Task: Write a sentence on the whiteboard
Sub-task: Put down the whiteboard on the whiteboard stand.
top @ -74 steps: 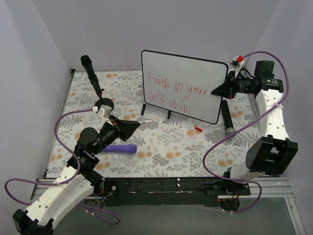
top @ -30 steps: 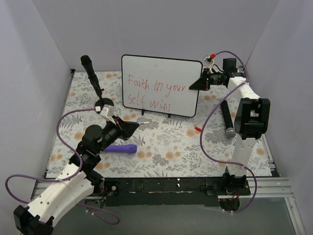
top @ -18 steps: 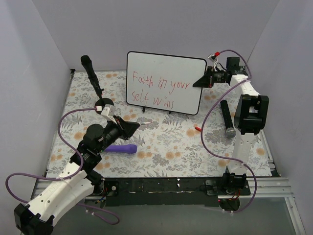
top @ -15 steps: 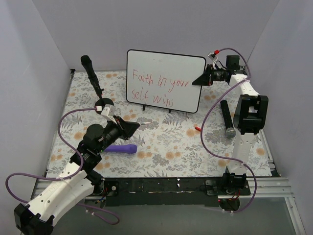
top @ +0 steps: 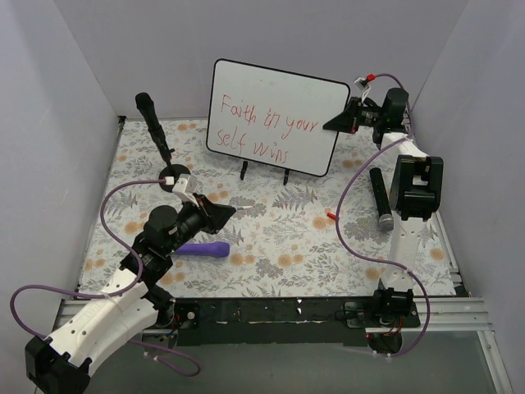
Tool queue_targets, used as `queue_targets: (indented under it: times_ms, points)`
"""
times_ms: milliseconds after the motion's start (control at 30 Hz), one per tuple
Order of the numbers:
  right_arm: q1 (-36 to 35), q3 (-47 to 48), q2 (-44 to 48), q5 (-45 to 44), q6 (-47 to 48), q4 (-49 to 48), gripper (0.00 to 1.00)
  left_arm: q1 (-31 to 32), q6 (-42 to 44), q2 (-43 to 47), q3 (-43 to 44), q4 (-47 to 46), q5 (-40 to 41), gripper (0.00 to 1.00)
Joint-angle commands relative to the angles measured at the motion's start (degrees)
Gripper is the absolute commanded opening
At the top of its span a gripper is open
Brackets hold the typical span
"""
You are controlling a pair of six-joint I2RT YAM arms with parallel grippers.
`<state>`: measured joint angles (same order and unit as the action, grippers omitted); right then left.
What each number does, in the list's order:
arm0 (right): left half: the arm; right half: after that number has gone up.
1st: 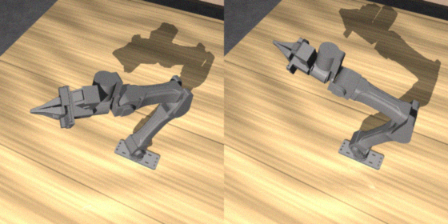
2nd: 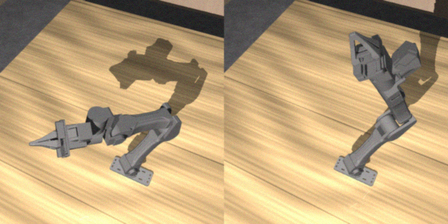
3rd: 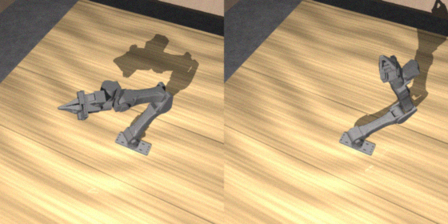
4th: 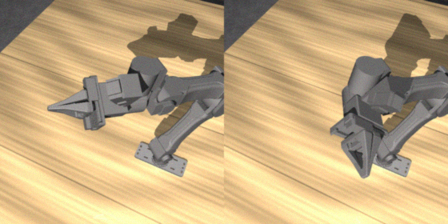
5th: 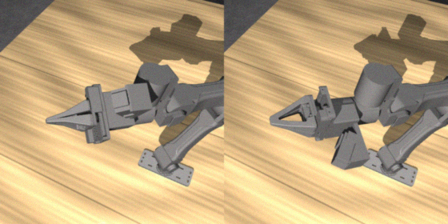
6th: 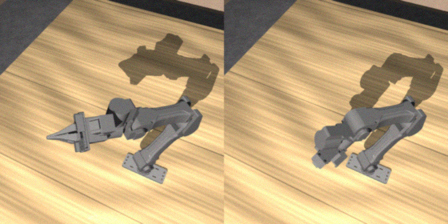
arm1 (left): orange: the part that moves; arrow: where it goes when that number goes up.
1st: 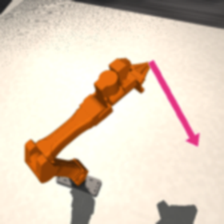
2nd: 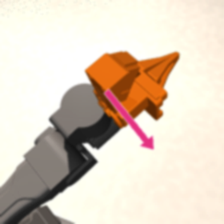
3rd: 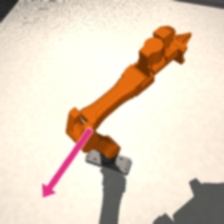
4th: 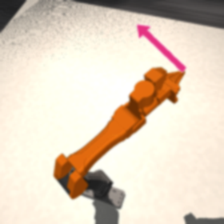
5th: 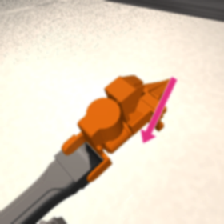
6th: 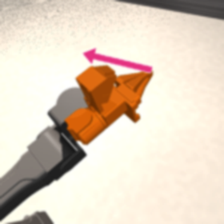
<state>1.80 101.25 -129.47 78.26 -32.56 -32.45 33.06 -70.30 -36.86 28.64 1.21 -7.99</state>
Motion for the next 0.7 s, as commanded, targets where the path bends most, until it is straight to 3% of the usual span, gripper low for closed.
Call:
queue_targets:
  times_ms: [0,333,667]
  points:
    - [0.5,2.3,0.8,5.0,-6.1,-12.4,0.01,-0.2,0.9,-0.4,2.3,-0.9,0.4,0.0]
    - [0.6,9.0,-3.1,0.6,16.6,16.8,0.01,-0.2,1.4,-2.1,3.8,-0.6,0.3,0.0]
    - [0.6,9.8,-4.5,0.8,12.2,11.7,0.01,-0.2,1.5,-2.3,4.0,-0.2,0.7,0.0]
